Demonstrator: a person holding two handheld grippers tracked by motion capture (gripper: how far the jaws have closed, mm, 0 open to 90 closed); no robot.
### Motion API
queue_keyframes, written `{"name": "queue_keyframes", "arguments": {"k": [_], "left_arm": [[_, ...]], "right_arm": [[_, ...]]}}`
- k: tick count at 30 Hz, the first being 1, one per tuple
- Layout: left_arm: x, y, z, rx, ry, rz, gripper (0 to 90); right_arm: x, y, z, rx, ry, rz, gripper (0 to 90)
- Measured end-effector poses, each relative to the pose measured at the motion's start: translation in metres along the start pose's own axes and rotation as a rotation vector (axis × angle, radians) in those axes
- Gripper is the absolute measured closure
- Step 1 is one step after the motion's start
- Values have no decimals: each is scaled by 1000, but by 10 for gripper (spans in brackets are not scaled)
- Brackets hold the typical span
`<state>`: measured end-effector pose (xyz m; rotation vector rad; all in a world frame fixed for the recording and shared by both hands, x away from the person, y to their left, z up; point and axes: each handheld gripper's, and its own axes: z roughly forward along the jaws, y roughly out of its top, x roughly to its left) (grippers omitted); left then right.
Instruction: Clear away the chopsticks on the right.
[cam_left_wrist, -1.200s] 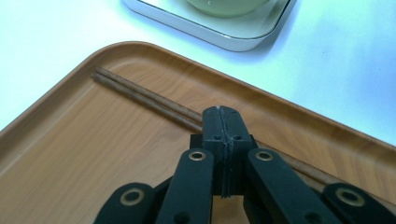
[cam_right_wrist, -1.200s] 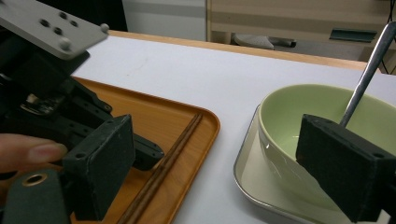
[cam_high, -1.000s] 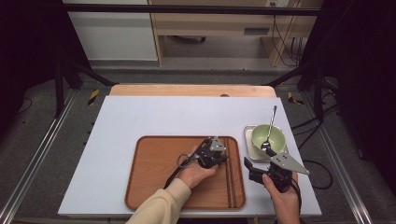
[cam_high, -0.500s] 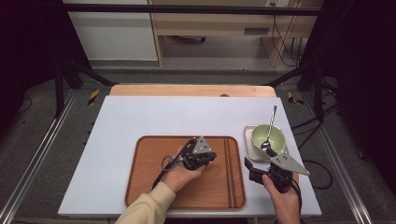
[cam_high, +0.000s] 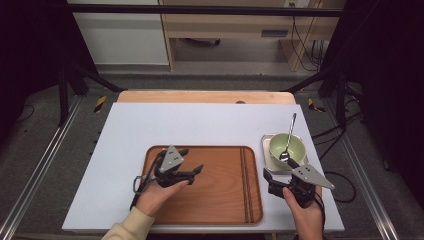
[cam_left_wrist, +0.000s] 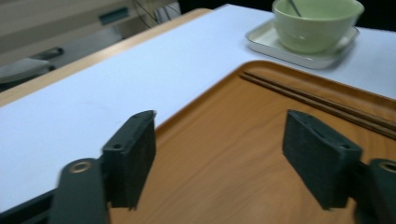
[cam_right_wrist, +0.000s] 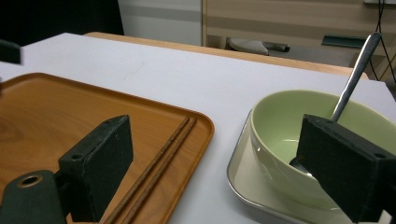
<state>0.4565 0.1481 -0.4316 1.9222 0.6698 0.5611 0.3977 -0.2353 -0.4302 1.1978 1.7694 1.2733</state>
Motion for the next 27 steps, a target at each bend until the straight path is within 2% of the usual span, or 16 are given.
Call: {"name": "queue_keyframes", "arguments": {"k": [3,8,10,12,14,17,22,25,27], "left_arm": [[15,-8,-23,-23,67,-14,184],[38,-31,-56,-40,161,-50,119],[47,-44,-70,-60,201,-88,110],[53,-53,-79,-34,232,-69,94],[56,-59,-86,-39,250,-59,83],[61,-67,-94,-64,241,-72,76],[71,-74,-110,-122,290,-102,71],[73,-80,-116,-156,320,-127,73],[73,-84,-119,-159,338,-122,74]], "right_arm": [[-1,5,-2,21,-12,2,110],[-15,22,-9,60,-30,-22,138],[-20,27,-9,93,-24,-31,158],[-27,33,-8,118,-35,-65,198],[-34,38,-7,130,-35,-62,212],[-47,48,-3,155,-32,-43,246],[-67,64,4,163,-34,-44,297],[-81,71,11,171,-18,-24,316],[-90,74,17,187,-5,-5,311]]}}
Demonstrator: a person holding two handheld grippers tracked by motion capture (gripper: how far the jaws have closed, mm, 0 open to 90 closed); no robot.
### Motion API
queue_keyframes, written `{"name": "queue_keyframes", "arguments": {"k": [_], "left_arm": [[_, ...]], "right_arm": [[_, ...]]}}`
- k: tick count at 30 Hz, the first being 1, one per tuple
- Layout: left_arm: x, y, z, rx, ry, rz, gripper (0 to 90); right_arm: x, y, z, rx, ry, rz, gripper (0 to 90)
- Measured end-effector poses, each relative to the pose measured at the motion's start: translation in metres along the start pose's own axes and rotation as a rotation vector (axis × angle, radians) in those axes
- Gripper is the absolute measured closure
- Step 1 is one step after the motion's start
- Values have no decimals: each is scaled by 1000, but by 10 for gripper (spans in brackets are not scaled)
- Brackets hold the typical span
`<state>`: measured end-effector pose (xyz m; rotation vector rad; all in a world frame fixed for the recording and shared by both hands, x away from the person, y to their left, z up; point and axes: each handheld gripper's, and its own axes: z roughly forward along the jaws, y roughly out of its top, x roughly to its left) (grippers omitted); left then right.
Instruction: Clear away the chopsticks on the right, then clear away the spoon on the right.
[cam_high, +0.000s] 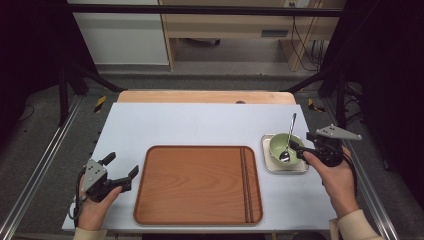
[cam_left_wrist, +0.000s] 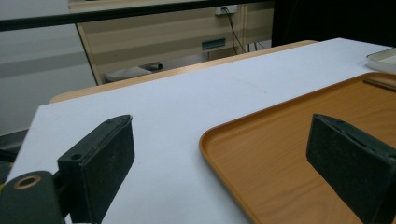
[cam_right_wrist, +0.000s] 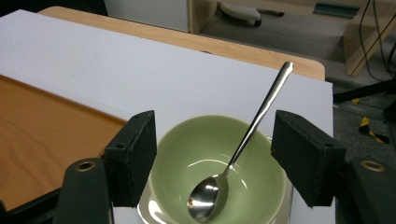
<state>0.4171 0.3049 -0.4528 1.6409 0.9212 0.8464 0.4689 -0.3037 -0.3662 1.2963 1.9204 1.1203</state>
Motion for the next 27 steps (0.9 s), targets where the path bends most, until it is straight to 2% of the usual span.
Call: {"name": "queue_keyframes", "arguments": {"k": [3,4,7,12,13,17,24,27], "left_arm": [[6,-4,-5,-13,13,-31,74],[7,-6,-6,-9,20,-29,74],[12,-11,-10,-13,33,-57,74],[14,-14,-11,-12,47,-60,72],[13,-14,-11,-14,49,-61,72],[12,-15,-11,-9,46,-59,72],[8,-16,-9,-8,40,-49,72],[7,-16,-9,-11,36,-46,72]], "right_arm": [[-13,7,7,23,2,-4,282],[-16,8,8,25,-1,-4,269],[-24,11,13,34,-8,4,196],[-35,12,23,76,-26,19,161],[-36,12,25,77,-28,9,162],[-43,16,35,95,-31,17,176],[-55,19,55,148,2,48,233],[-57,17,62,169,9,43,263]]}}
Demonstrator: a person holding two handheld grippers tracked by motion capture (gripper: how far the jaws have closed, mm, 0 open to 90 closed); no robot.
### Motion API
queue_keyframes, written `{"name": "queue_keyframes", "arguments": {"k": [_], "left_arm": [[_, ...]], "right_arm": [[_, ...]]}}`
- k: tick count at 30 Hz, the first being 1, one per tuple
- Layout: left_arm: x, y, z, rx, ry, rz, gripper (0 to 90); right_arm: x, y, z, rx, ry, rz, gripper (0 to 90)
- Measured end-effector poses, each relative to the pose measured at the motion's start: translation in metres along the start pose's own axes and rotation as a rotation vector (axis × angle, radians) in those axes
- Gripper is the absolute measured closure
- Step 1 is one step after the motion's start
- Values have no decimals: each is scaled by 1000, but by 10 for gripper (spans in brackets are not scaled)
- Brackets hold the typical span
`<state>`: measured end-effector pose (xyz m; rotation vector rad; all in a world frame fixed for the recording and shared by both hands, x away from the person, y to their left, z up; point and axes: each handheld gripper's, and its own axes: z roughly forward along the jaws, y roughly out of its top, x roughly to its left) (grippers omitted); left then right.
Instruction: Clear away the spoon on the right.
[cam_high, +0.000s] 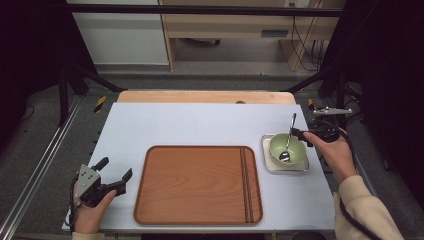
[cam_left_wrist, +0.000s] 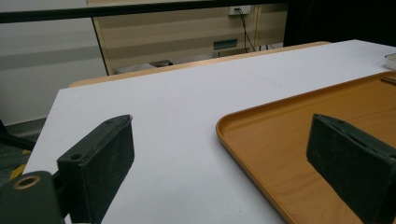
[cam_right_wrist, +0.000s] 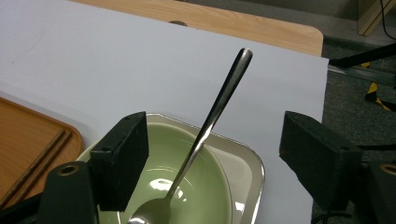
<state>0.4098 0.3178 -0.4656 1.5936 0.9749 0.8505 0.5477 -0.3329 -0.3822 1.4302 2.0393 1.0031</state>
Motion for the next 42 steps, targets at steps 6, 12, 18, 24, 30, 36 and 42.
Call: {"name": "queue_keyframes", "arguments": {"k": [6,12,18,24,30,36,42], "left_arm": [[-1,-1,1,6,-5,5,73],[-1,-1,1,8,-6,6,75],[0,-3,2,12,-5,6,79],[-1,-4,3,21,-11,9,83],[-2,-4,4,26,-14,15,86],[-3,-5,5,29,-16,17,88],[-3,-5,5,31,-18,21,88]], "right_arm": [[-1,-2,8,8,44,25,318],[-5,-3,22,14,55,42,357],[-13,0,42,5,75,80,452],[-22,2,53,-16,126,126,595],[-25,-1,53,-44,165,137,778],[-21,3,39,-103,213,120,884],[-13,14,20,-153,208,52,899]]}}
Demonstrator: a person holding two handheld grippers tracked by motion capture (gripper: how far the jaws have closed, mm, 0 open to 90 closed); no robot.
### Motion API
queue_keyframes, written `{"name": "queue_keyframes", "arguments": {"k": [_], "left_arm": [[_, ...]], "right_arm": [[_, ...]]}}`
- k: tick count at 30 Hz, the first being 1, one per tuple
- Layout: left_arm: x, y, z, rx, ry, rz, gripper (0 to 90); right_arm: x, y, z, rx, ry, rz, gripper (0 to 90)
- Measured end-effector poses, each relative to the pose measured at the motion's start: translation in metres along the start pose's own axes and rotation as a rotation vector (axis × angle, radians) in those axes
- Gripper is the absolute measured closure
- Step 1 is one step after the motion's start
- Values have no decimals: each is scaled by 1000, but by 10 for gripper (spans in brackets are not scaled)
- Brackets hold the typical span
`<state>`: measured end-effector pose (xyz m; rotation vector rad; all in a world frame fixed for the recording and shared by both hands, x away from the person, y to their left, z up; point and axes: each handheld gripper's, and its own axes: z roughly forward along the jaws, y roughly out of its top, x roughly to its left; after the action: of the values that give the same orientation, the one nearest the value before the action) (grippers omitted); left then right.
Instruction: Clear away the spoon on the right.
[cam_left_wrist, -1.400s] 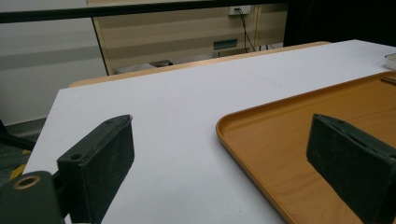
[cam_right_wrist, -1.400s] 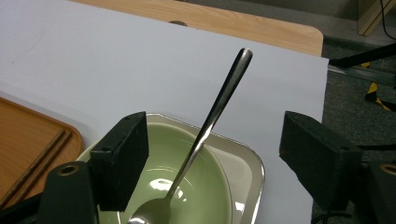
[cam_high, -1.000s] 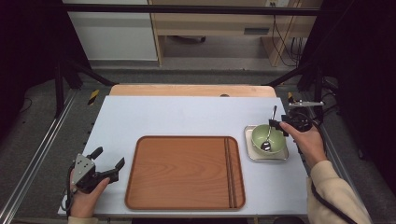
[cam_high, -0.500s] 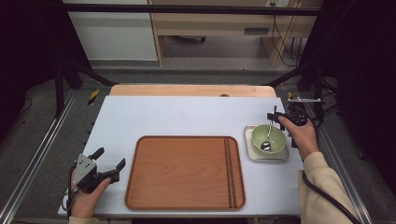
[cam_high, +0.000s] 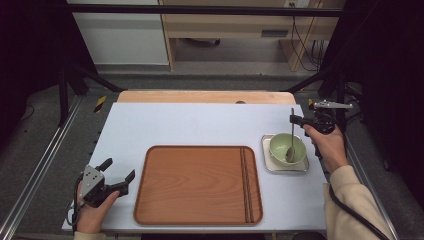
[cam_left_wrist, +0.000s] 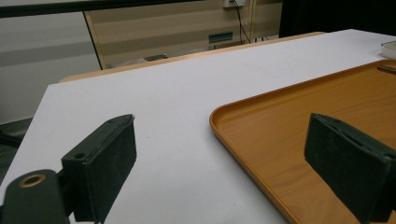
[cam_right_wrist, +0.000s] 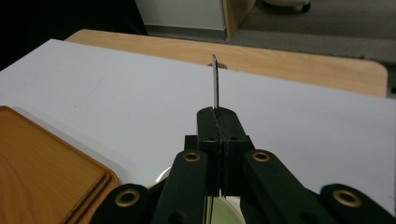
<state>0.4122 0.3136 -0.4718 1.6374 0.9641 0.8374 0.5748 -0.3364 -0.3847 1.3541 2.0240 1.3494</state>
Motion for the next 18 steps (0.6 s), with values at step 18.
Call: {"name": "queue_keyframes", "arguments": {"k": [18], "left_arm": [[0,0,0,-11,8,2,85]], "right_arm": [[135,16,-32,-125,196,-182,899]]}}
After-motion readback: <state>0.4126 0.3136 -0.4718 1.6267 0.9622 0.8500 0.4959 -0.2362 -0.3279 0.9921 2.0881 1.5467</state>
